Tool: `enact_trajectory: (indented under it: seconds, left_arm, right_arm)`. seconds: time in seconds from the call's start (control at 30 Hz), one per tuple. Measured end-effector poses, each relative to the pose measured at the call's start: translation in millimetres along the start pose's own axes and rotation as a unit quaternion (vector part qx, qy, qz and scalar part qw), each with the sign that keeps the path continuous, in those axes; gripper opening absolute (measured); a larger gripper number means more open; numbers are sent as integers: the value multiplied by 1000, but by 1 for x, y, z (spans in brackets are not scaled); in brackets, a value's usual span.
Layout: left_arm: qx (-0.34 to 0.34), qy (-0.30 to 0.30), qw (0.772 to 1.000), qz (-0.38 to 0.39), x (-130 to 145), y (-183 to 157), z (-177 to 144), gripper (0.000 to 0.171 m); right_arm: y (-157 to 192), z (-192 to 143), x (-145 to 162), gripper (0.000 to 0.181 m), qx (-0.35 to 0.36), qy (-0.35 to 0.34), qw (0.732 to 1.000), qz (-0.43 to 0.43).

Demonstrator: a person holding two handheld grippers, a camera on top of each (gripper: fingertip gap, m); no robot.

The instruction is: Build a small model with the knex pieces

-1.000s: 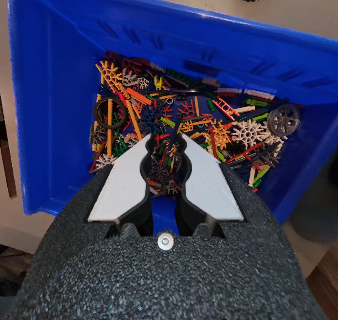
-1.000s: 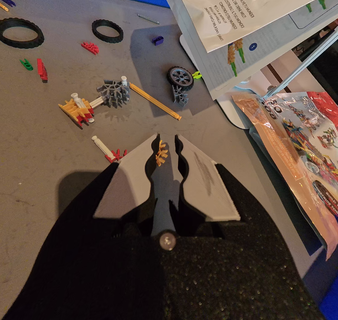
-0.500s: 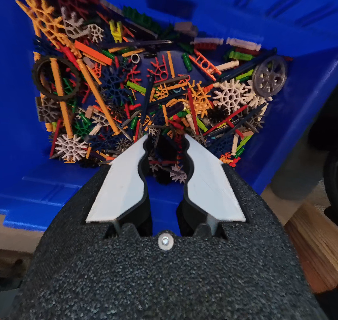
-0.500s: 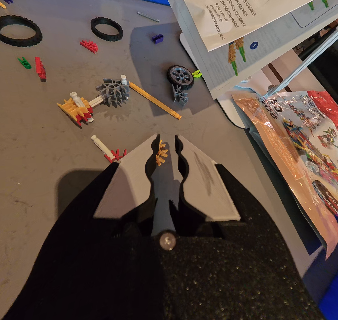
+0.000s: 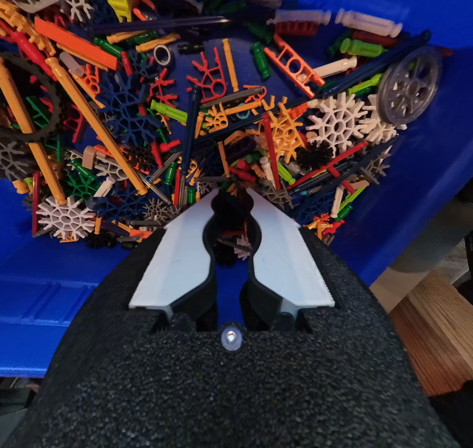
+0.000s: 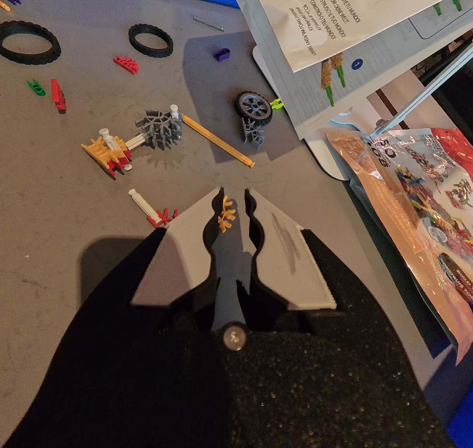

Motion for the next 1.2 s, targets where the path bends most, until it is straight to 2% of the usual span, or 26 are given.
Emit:
enact_trajectory:
  seconds: [0.07,0.47,0.67,0.87,1.1,1.2]
  left_arm:
    - [5,-1,1000,4,-2,-2,-1,8]
    - [19,20,999,20,-13,-1,-1,4]
    - [35,-30,999,-1,-21,3,-15,3]
    - [75,-110,991,-21,-31,5,-32,3]
    - [91,-151,984,-19,-39,2,-39,2]
    - [76,-174,982,-7,-52,4,-42,4]
  right_arm:
    - [0,0,0,16,-1,0,1000,0]
    - [0,-1,0,16,-2,-2,1000,1]
    - [1,-1,0,15,-4,-2,1000,1]
    - [1,-1,-1,15,-4,-3,1000,1]
    - [1,-1,0,16,-5,-2,1000,0]
    - [1,0,0,16,-5,-1,1000,-1]
Point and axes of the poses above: each gripper's, where its closed fingertips meet, z out along the fingers, x out of its underside, y = z × x across the jaws, the point moved 2 cm from there along -z, back along the fingers, and after that the axes turned 14 degrees about x, right-handed, at the moved point
